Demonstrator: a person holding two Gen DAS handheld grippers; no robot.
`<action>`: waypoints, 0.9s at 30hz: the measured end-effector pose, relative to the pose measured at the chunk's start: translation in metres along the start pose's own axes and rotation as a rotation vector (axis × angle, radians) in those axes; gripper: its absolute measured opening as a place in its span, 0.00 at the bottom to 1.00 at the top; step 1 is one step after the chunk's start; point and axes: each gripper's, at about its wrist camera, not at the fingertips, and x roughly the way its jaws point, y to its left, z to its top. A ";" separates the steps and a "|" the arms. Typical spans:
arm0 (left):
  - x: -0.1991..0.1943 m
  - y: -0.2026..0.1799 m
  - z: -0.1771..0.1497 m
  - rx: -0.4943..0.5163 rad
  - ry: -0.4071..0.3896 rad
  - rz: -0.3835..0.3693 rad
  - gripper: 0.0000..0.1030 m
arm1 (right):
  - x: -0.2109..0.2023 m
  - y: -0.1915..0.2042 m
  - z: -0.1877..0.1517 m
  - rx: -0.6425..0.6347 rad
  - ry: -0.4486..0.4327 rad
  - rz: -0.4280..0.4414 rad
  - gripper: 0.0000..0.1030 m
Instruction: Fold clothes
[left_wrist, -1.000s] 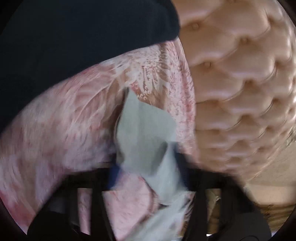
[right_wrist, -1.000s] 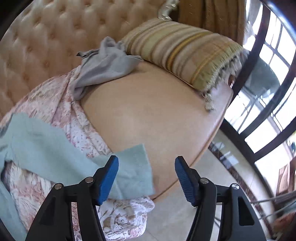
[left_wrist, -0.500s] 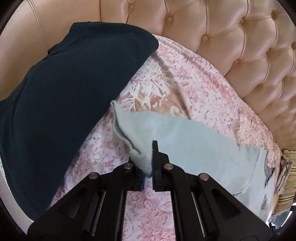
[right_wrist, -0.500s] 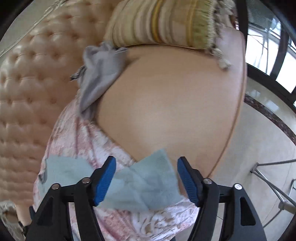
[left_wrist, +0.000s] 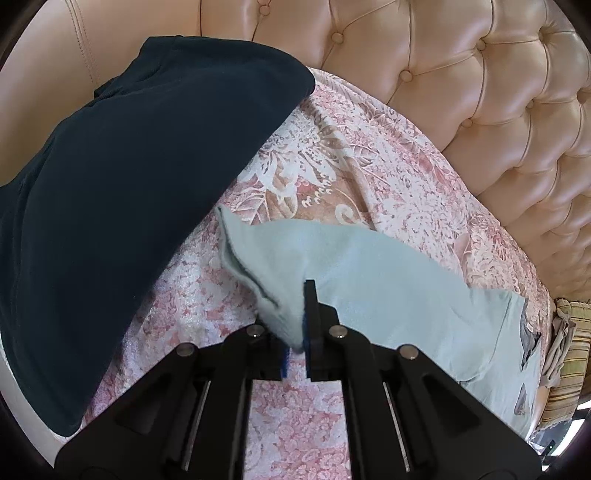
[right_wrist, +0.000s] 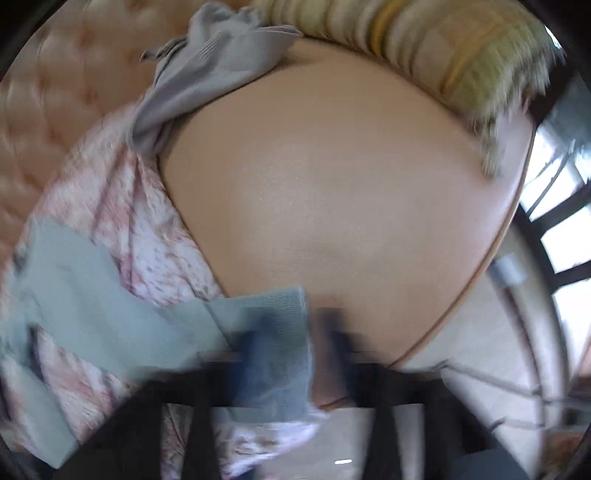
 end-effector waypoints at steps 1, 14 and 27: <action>0.000 0.001 0.000 -0.003 0.001 0.000 0.07 | 0.000 0.003 0.001 -0.024 0.004 -0.006 0.01; -0.006 0.002 -0.001 -0.005 -0.010 -0.015 0.08 | -0.044 -0.025 -0.001 0.214 -0.197 -0.023 0.00; -0.002 0.004 -0.001 -0.009 -0.005 -0.039 0.40 | -0.066 0.064 -0.010 -0.019 -0.213 0.128 0.13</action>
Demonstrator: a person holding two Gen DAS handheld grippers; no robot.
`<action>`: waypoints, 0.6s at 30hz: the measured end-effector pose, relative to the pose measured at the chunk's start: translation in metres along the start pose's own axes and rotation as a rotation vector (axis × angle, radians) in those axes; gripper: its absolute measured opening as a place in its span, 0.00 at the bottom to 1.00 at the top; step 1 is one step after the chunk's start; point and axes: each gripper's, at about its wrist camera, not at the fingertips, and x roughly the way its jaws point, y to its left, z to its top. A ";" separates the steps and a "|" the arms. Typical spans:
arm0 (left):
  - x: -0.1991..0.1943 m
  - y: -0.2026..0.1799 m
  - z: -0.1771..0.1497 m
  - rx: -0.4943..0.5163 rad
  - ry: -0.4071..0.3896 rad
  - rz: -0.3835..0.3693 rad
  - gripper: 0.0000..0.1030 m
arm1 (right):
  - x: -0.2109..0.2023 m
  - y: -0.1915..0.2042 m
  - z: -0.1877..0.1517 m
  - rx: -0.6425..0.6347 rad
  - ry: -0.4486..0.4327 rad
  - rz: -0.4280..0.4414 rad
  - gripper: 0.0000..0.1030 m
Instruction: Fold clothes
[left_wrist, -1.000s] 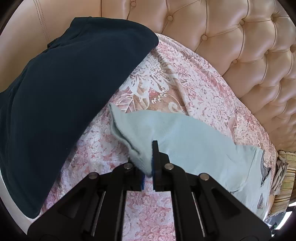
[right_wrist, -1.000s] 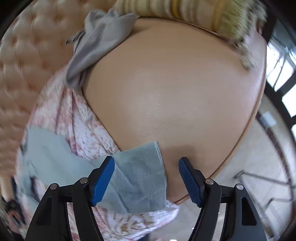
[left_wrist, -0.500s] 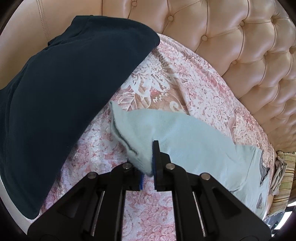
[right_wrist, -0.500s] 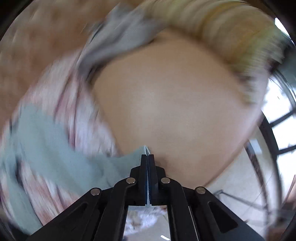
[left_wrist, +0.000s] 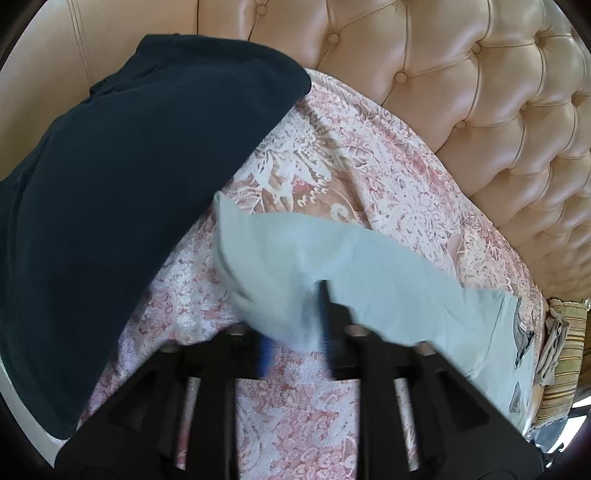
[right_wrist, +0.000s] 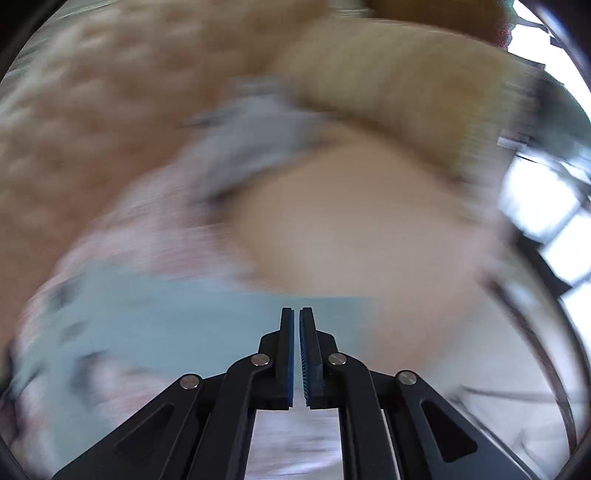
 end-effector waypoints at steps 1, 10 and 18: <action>0.000 0.000 -0.001 -0.003 -0.006 -0.006 0.41 | 0.006 0.027 0.004 -0.046 0.023 0.085 0.22; -0.025 0.006 -0.013 0.062 -0.054 0.023 0.41 | 0.119 0.246 0.066 -0.488 0.101 0.198 0.64; -0.068 -0.084 -0.041 0.678 -0.178 -0.231 0.41 | 0.184 0.293 0.076 -0.816 0.257 0.208 0.64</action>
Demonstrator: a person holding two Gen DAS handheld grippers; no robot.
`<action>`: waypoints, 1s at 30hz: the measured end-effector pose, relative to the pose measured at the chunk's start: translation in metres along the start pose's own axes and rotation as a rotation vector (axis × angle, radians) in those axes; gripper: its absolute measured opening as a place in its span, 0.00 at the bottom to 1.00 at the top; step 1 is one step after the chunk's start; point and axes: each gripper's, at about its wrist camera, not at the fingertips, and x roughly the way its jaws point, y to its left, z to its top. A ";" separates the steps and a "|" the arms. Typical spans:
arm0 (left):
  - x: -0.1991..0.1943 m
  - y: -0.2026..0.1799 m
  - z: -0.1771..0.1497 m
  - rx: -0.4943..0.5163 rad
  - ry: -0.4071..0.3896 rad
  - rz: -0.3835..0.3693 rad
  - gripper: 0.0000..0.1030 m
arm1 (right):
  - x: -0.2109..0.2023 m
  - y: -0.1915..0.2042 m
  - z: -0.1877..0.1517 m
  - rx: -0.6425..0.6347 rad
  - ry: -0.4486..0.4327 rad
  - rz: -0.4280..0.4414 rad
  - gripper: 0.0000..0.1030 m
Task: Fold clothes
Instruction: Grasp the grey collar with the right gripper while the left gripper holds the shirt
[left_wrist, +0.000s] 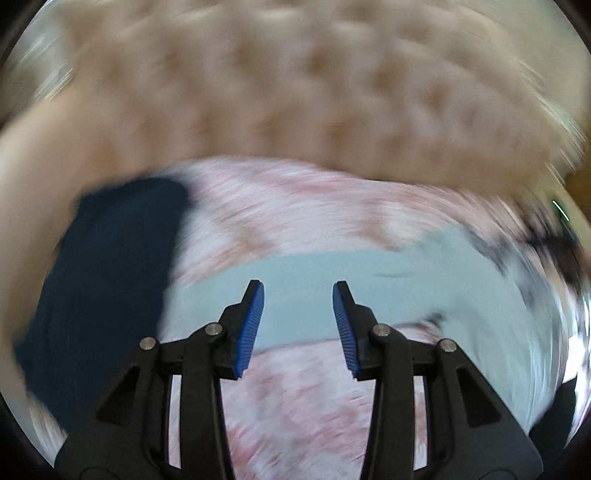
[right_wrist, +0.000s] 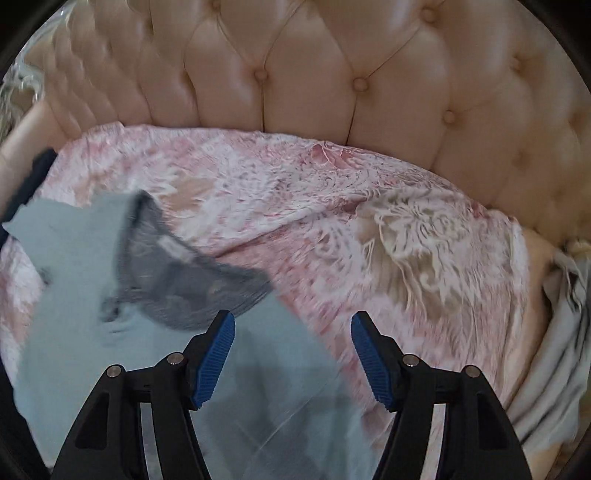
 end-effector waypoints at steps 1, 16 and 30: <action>0.011 -0.018 0.011 0.074 0.010 -0.076 0.43 | 0.007 -0.002 0.002 -0.011 0.020 0.013 0.64; 0.249 -0.183 0.123 0.601 0.381 -0.561 0.52 | 0.019 -0.012 0.008 -0.159 0.104 0.152 0.22; 0.295 -0.212 0.123 0.726 0.552 -0.656 0.09 | 0.022 0.001 0.016 -0.276 0.141 0.179 0.07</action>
